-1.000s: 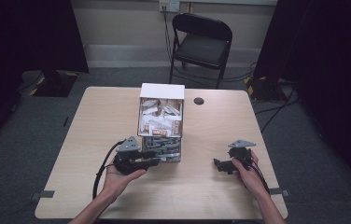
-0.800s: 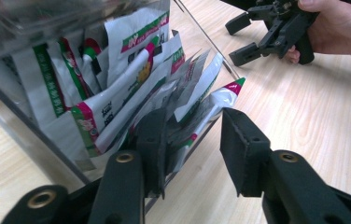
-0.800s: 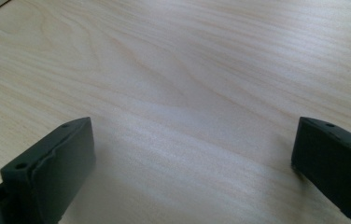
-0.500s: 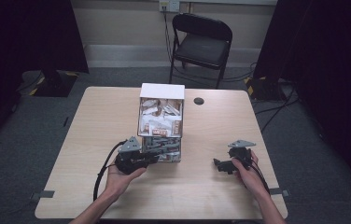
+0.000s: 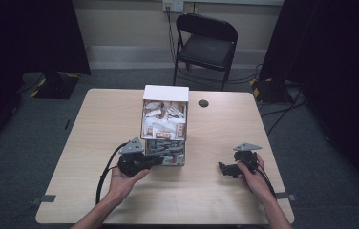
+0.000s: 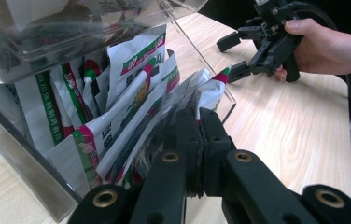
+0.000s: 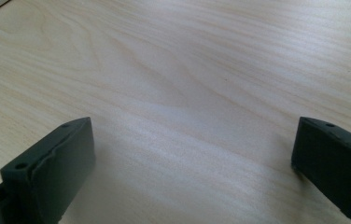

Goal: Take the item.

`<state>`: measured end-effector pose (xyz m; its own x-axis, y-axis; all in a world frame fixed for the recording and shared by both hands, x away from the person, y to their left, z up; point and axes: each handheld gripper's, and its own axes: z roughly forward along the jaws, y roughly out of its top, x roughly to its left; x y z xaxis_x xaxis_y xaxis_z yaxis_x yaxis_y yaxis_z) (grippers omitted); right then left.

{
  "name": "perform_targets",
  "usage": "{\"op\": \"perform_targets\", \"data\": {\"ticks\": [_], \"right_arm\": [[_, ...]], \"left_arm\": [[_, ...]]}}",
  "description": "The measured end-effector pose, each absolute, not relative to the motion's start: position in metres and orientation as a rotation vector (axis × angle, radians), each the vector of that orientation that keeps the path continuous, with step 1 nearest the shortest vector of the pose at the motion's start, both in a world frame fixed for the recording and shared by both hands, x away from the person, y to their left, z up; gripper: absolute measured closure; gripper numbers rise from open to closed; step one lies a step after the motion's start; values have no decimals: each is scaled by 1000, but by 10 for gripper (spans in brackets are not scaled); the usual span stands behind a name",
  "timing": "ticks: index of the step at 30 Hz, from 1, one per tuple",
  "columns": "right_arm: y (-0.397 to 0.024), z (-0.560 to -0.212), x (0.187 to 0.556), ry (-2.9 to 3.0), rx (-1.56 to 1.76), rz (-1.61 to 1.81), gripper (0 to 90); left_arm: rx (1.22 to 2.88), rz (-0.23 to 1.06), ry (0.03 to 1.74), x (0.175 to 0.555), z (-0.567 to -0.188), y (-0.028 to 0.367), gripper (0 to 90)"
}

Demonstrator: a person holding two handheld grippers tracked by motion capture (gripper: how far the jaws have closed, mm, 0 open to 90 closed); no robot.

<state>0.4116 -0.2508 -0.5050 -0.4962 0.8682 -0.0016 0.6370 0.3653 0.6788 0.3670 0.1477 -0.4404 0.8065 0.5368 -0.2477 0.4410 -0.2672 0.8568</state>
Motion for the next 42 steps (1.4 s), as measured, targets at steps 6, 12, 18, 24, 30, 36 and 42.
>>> {"op": "perform_targets", "data": {"ticks": [6,12,18,24,30,36,42], "right_arm": [[-251,-505,412,2272,1317,888,0],[-251,-505,412,2272,1317,888,0],[-251,-505,412,2272,1317,888,0],[-251,-505,412,2272,1318,888,0],[-251,-505,412,2272,1319,889,0],[-251,-505,412,2272,1319,889,0],[-251,-505,412,2272,1319,889,0]], "left_arm": [[1898,109,734,363,-437,152,890],[1895,114,731,360,-434,158,891],[1855,108,743,357,-434,164,891],[1845,102,746,357,-433,167,892],[1838,87,737,356,-431,167,893],[1824,79,720,352,-425,169,894],[1830,58,712,349,-424,169,895]]}}
